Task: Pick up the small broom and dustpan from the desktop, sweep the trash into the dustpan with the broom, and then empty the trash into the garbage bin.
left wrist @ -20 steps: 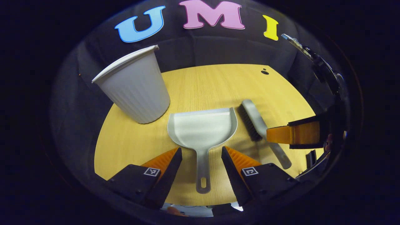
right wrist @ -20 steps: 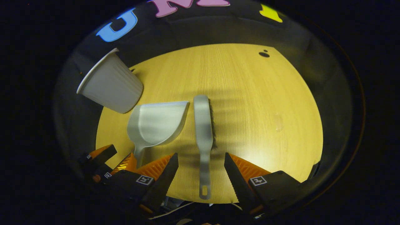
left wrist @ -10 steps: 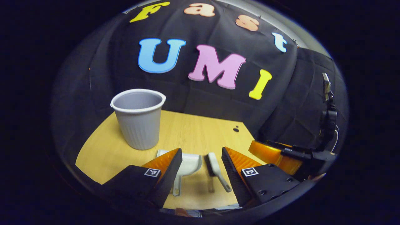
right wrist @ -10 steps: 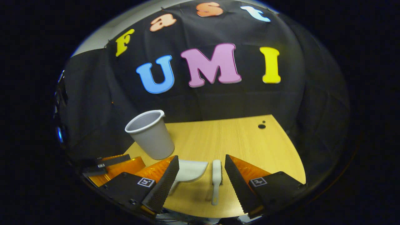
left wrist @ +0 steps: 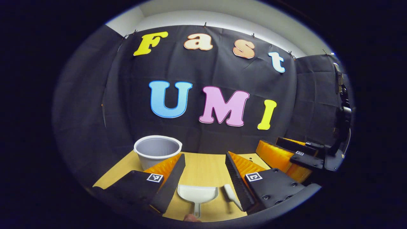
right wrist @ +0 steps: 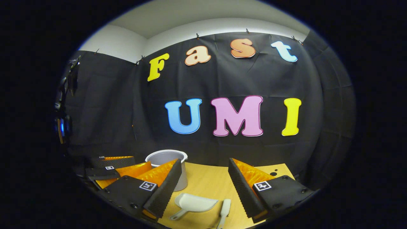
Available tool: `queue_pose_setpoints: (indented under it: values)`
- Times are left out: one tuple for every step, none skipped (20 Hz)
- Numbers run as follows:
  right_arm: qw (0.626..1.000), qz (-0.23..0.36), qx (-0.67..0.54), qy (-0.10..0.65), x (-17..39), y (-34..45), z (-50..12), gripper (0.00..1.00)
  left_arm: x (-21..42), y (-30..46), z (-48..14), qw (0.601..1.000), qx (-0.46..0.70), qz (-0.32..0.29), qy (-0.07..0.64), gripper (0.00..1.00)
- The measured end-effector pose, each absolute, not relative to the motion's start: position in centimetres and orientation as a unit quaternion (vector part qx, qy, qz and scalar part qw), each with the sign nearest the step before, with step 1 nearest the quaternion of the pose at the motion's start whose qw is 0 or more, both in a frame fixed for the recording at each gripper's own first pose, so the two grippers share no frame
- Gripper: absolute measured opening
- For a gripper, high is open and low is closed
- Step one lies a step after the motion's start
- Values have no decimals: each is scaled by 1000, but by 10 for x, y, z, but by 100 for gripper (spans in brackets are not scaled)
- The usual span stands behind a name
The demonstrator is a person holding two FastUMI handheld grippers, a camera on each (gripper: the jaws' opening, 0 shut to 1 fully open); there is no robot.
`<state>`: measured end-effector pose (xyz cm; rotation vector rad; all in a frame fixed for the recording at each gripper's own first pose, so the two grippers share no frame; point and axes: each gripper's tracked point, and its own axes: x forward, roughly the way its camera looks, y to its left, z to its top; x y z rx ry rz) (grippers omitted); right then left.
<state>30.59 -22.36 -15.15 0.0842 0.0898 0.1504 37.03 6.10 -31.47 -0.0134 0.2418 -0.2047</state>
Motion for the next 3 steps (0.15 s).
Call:
queue_pose_setpoints:
  values:
    - [996, 75, 33, 39, 308, -223, -148, 94, 371, 69, -313, 989, 2, -93, 111, 77]
    - [996, 76, 24, 35, 308, -224, -147, 94, 369, 73, -315, 990, 7, -88, 109, 76]
    - [997, 75, 15, 31, 307, -224, -146, 94, 366, 73, -315, 990, 8, -86, 110, 75]
